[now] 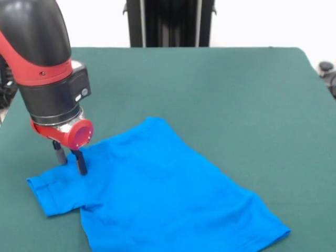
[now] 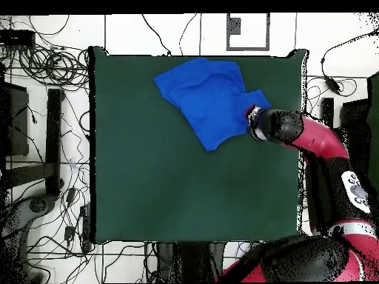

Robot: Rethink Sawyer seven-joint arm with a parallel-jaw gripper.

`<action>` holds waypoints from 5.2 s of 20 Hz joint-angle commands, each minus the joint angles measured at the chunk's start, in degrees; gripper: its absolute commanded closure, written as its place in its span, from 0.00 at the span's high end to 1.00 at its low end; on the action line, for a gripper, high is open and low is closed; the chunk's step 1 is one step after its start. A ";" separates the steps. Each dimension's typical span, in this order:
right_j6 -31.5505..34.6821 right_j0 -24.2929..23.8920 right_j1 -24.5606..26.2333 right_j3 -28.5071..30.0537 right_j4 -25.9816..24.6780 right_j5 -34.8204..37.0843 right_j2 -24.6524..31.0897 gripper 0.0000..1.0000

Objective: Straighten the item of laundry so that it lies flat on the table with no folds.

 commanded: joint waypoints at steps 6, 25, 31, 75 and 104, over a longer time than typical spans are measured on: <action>-9.60 -0.82 1.32 9.60 -3.84 -1.52 5.76 1.00; -10.51 -2.42 -0.01 11.28 -4.67 -1.74 5.95 1.00; -9.63 -1.27 -3.27 11.18 -4.53 1.85 4.19 1.00; -6.55 1.71 10.30 -5.21 -14.19 -6.91 3.78 0.00; -3.45 1.36 6.38 -0.94 -13.57 -5.50 1.78 0.00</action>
